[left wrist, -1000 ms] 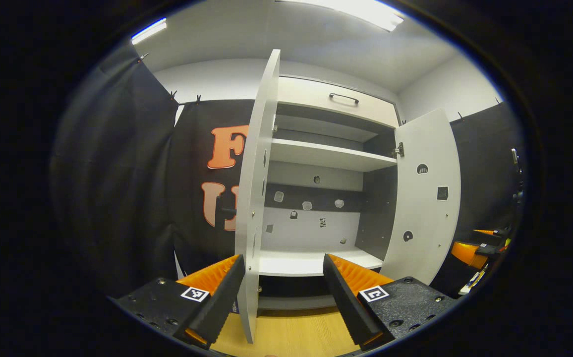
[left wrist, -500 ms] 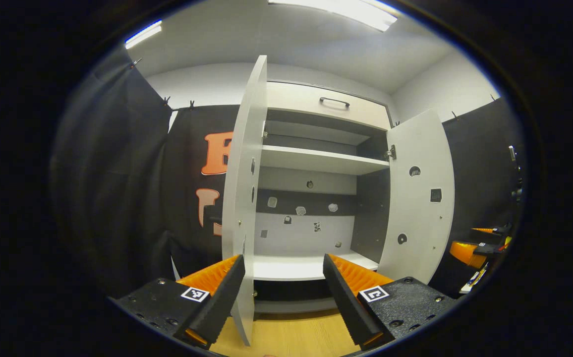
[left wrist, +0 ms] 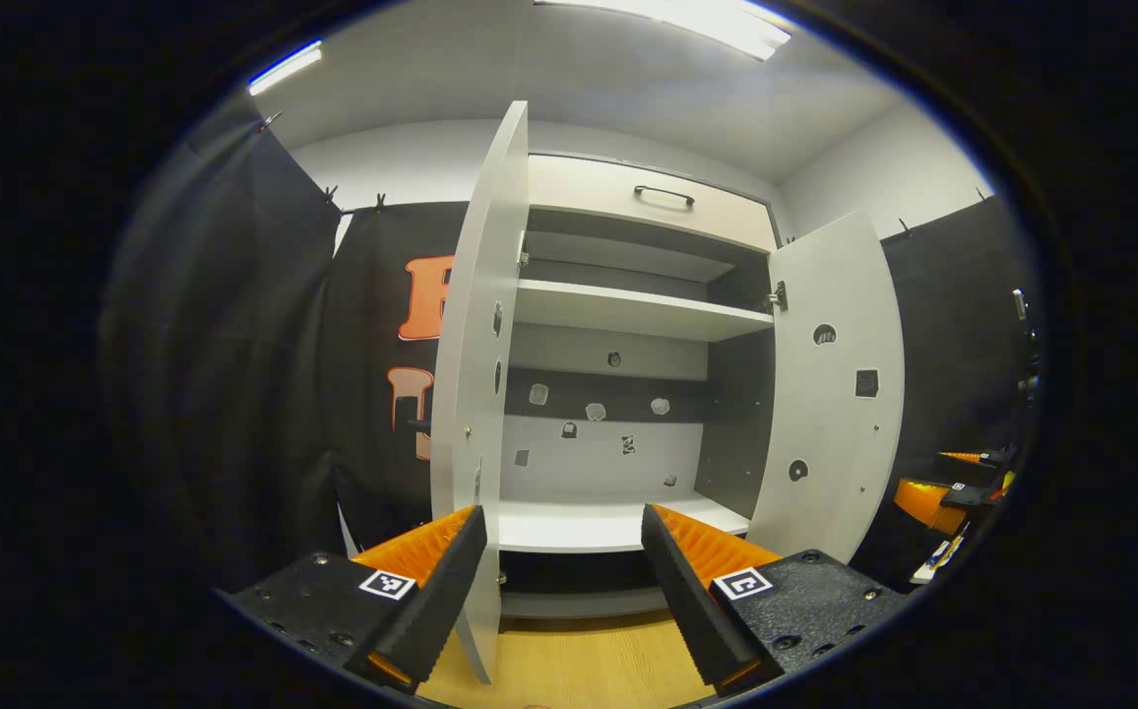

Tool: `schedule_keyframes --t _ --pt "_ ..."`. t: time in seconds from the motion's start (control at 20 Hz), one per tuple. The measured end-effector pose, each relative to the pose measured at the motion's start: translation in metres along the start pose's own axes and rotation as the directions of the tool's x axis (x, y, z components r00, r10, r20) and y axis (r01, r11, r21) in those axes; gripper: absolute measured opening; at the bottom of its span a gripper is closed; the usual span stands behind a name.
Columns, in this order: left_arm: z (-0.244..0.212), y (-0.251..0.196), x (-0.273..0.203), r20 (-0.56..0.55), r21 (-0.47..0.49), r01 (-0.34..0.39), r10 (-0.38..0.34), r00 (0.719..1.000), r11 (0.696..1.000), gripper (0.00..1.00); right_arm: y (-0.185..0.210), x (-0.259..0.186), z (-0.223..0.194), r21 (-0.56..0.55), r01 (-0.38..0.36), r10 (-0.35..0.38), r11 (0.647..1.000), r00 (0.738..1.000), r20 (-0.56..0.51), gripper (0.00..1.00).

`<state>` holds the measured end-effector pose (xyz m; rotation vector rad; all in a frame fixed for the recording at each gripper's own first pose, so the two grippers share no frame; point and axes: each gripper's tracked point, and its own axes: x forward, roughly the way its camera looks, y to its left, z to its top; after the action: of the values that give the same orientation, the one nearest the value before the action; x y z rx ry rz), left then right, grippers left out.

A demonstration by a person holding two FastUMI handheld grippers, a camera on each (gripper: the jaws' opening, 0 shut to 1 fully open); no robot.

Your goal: Open the right door of the double-door shoe cabinet with the right hand, and open the left door with the left hand.

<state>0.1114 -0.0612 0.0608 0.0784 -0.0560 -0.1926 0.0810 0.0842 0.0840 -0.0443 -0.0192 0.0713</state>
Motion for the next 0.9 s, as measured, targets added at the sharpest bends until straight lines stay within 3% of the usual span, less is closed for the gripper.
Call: schedule_keyframes --t 0.1,0.9 --pt "-0.0001 0.0004 -0.0002 0.002 0.003 -0.004 0.004 1.000 1.000 0.95 0.0012 0.0002 -0.0011 -0.002 -0.003 0.003 1.000 1.000 -0.002 0.94" --pt "-0.0036 0.0078 -0.0002 -0.007 -0.006 -0.019 0.019 1.000 1.000 0.95 0.0031 0.0001 -0.0008 -0.003 -0.003 0.003 1.000 1.000 0.000 0.94"
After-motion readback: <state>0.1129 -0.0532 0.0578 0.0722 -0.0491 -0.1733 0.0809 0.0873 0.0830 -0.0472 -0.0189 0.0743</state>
